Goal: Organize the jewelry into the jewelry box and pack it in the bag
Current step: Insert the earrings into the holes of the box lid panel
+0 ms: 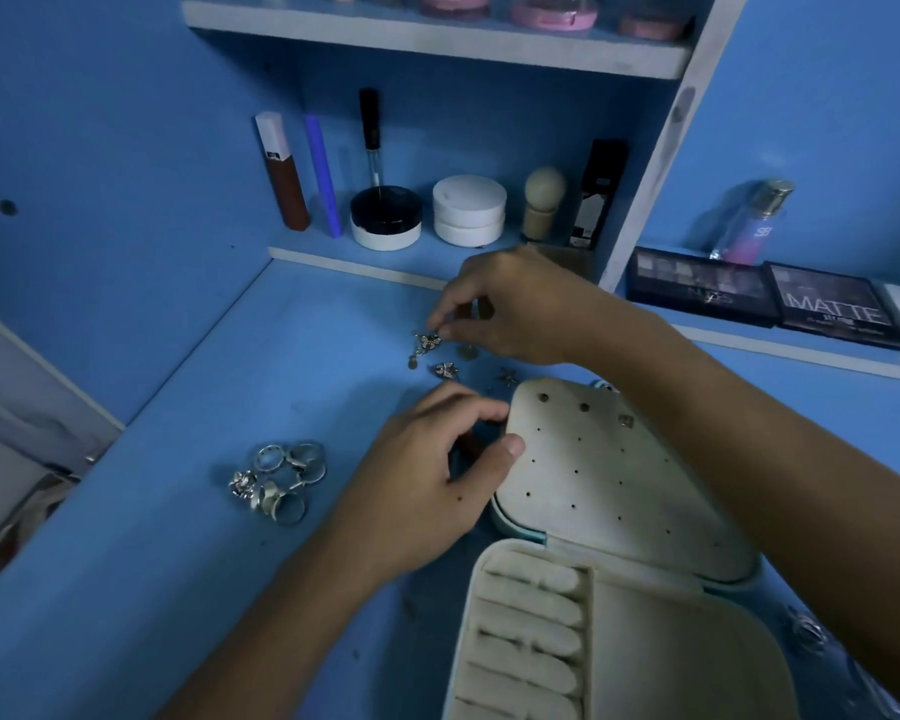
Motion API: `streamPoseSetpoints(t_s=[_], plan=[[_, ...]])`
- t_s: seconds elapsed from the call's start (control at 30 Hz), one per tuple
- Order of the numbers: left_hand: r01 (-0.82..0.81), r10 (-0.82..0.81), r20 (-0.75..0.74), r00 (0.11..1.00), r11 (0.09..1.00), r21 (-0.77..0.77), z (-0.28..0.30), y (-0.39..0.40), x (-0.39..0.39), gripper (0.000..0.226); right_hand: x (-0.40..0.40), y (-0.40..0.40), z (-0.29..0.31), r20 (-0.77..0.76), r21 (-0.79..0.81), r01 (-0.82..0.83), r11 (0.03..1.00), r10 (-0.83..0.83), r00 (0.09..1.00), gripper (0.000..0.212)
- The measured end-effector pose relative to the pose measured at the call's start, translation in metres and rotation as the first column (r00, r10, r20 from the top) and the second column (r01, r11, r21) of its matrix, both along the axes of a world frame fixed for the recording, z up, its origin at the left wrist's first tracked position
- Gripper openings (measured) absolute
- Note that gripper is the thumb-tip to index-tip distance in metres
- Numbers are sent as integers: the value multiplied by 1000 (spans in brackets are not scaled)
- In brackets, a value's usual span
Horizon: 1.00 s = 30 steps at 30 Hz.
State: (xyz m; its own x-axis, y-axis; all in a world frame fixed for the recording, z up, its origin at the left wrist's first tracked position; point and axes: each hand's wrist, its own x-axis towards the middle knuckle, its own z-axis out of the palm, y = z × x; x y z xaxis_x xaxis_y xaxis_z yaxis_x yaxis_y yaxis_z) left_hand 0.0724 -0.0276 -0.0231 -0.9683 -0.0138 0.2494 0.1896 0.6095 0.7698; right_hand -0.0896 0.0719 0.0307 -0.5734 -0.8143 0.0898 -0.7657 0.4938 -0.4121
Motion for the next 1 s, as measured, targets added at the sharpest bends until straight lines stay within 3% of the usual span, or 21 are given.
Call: streamPoseSetpoints(t_s=[0.27,0.43,0.67,0.87,1.0], plan=[[12,-12,14,1000,1000,18,2,1,0,21,-6,-23,-1,-51,195,-73,978,84,995,19],[14,-14,16,1000,1000,16,3,1,0,20,-2,-30,-3,-84,217,-80,973,100,991,22],[12,-12,20,1000,1000,-9,3,0,0,22,-2,-32,-4,-115,180,-78,981,100,988,14],[13,-13,19,1000,1000,-18,3,0,1,23,-2,-18,9,-81,-9,-41,999,40,996,4],[20,-19,16,1000,1000,-12,3,0,1,22,4,2,23,-38,-89,67,994,-71,997,4]])
